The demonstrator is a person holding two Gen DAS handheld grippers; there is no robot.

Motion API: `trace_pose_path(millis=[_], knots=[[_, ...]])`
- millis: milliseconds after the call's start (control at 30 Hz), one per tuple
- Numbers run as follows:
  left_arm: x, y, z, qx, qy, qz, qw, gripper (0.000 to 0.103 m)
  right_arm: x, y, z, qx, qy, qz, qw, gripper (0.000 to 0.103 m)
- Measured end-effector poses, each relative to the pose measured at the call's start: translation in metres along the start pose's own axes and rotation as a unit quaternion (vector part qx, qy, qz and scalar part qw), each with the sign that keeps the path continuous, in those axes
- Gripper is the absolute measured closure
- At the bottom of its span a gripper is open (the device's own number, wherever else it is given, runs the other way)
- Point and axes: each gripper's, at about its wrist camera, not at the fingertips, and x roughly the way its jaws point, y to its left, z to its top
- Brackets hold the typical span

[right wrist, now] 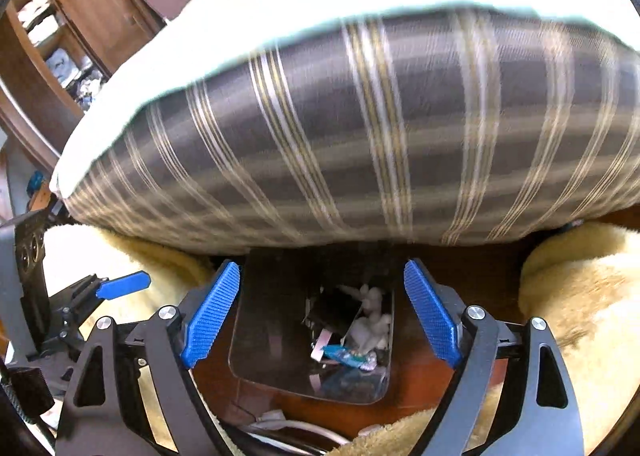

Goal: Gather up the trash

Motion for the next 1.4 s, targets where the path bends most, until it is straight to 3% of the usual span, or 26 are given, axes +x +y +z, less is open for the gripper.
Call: trace_pose_path(millis=[233, 500, 667, 933, 1033, 1200, 1400], knots=[[-0.055, -0.006, 0.034, 0.008, -0.074, 0.008, 0.9972, 0.008, -0.064, 0.008, 0.055, -0.050, -0.113, -0.034, 0.992, 0.008], [-0.079, 0.000, 0.085, 0.011, -0.113, 0.035, 0.9929, 0.008, -0.071, 0.019, 0.125, -0.084, -0.153, -0.046, 0.983, 0.008], [-0.076, 0.010, 0.125, -0.002, -0.123, 0.029, 0.9919, 0.008, -0.038, 0.031, 0.167, -0.084, -0.135, -0.032, 0.987, 0.008], [-0.045, 0.028, 0.195, -0.005, -0.126, 0.066, 0.9898, 0.008, 0.027, 0.043, 0.233, -0.070, -0.107, -0.038, 0.991, 0.008], [-0.036, 0.038, 0.216, -0.017, -0.125, 0.073, 0.9893, 0.008, 0.057, 0.047, 0.261, -0.056, -0.083, -0.021, 0.995, 0.008], [-0.033, 0.043, 0.239, -0.018, -0.127, 0.076, 0.9889, 0.008, 0.089, 0.054, 0.292, -0.071, -0.071, -0.053, 0.994, 0.009], [-0.028, 0.042, 0.261, -0.009, -0.128, 0.078, 0.9887, 0.008, 0.129, 0.048, 0.317, -0.049, -0.031, -0.062, 0.996, 0.033]])
